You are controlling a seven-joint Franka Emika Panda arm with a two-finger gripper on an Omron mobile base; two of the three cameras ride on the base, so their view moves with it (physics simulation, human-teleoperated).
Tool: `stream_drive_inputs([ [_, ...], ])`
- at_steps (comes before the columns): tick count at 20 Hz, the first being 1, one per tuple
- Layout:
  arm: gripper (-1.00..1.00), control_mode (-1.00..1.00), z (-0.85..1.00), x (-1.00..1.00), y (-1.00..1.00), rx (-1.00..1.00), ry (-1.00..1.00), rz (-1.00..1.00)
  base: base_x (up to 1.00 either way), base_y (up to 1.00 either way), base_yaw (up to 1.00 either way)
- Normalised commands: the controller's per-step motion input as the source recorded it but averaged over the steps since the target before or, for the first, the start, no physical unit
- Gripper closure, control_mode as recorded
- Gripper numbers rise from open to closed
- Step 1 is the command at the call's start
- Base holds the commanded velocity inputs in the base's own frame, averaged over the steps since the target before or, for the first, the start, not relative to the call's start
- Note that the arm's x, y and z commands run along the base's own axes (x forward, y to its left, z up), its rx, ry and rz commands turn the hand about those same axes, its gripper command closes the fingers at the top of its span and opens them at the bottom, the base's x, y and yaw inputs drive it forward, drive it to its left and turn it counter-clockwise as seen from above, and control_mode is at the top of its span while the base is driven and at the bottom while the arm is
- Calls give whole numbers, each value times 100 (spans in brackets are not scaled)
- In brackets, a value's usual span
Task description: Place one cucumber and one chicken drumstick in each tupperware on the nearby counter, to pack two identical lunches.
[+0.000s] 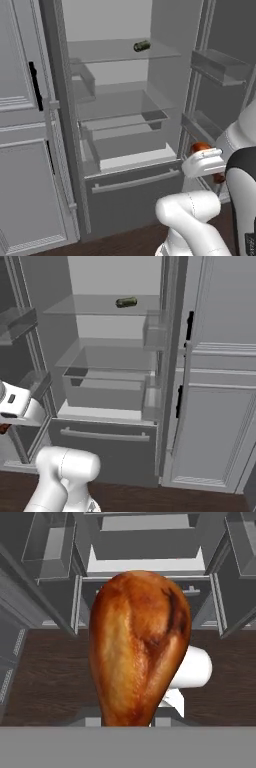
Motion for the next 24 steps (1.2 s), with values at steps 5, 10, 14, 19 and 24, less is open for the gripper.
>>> stream_drive_inputs([
  [5,100,100,0,0,0,0,0,0,-100,0,0],
  [10,100,100,0,0,0,0,0,0,-97,41,23],
  [14,100,100,0,0,0,0,0,0,-37,100,67],
  [19,100,100,0,0,0,0,0,0,3,95,71],
  [24,100,100,0,0,0,0,0,0,77,15,27],
])
